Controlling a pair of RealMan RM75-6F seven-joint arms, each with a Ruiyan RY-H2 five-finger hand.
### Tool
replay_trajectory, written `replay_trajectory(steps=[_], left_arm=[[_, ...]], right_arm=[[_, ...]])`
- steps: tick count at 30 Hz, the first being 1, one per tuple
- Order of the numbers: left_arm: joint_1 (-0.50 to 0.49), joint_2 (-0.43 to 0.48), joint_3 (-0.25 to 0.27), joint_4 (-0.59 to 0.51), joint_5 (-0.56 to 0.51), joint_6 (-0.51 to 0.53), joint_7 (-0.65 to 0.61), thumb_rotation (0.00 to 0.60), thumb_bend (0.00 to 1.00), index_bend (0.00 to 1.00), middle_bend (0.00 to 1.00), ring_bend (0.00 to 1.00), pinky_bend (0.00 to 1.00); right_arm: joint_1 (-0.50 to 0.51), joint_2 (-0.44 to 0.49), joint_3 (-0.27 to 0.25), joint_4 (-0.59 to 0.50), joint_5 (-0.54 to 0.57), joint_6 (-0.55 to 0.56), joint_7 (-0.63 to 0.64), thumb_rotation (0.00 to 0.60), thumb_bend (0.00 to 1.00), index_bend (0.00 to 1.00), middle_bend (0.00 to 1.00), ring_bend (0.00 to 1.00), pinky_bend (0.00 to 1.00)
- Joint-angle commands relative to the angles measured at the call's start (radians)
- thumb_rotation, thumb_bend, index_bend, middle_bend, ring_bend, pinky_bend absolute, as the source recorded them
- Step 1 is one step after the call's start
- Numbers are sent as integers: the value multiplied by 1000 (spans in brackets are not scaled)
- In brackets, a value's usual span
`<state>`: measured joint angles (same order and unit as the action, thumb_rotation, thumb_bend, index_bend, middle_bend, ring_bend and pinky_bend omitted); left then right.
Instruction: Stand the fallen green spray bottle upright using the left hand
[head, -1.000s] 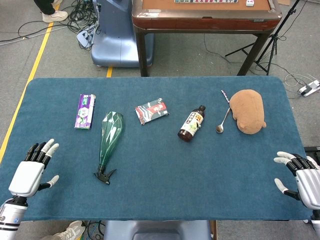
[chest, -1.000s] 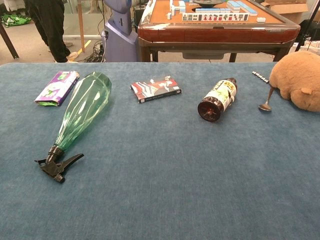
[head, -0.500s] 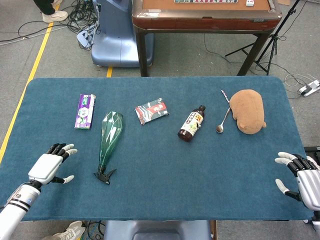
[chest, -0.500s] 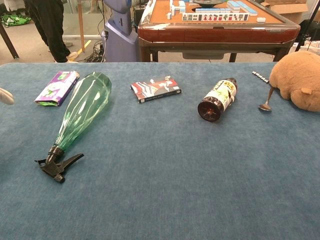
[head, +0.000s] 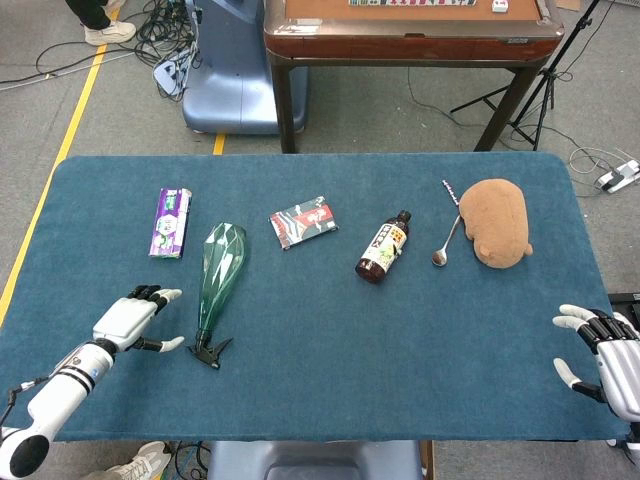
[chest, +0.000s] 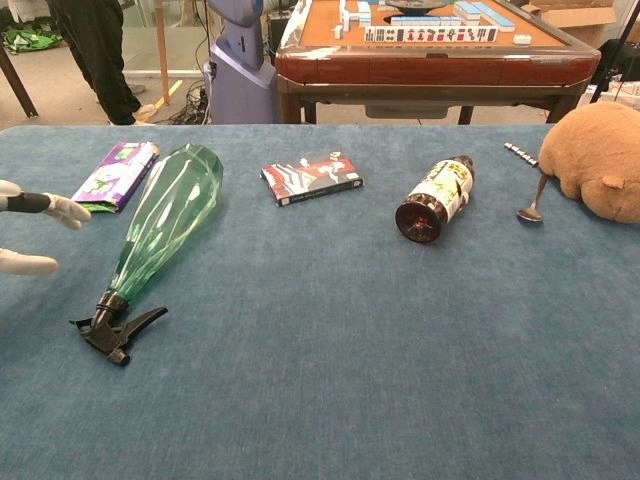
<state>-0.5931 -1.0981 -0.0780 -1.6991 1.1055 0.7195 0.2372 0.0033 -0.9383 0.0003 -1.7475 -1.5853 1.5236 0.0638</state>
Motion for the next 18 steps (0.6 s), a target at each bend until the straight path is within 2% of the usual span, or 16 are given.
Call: replay_trajectory(steps=[1, 11, 18], left_arm=[[-43, -30, 9, -4, -57, -24, 50, 220, 220, 66, 133, 0, 0], [-159, -79, 51, -58, -194, -57, 175, 178, 204, 98, 173, 0, 0], [-204, -76, 48, -130, -218, -97, 130, 154, 203, 100, 177, 0, 0]], right_arm=[[1, -1, 0, 2, 2, -3, 1, 600, 276, 318, 248, 184, 295], [-6, -1, -2, 13, 7, 2, 14, 600, 276, 318, 248, 184, 295], [-13, 0, -3, 19, 9, 9, 22, 600, 276, 318, 248, 184, 295]])
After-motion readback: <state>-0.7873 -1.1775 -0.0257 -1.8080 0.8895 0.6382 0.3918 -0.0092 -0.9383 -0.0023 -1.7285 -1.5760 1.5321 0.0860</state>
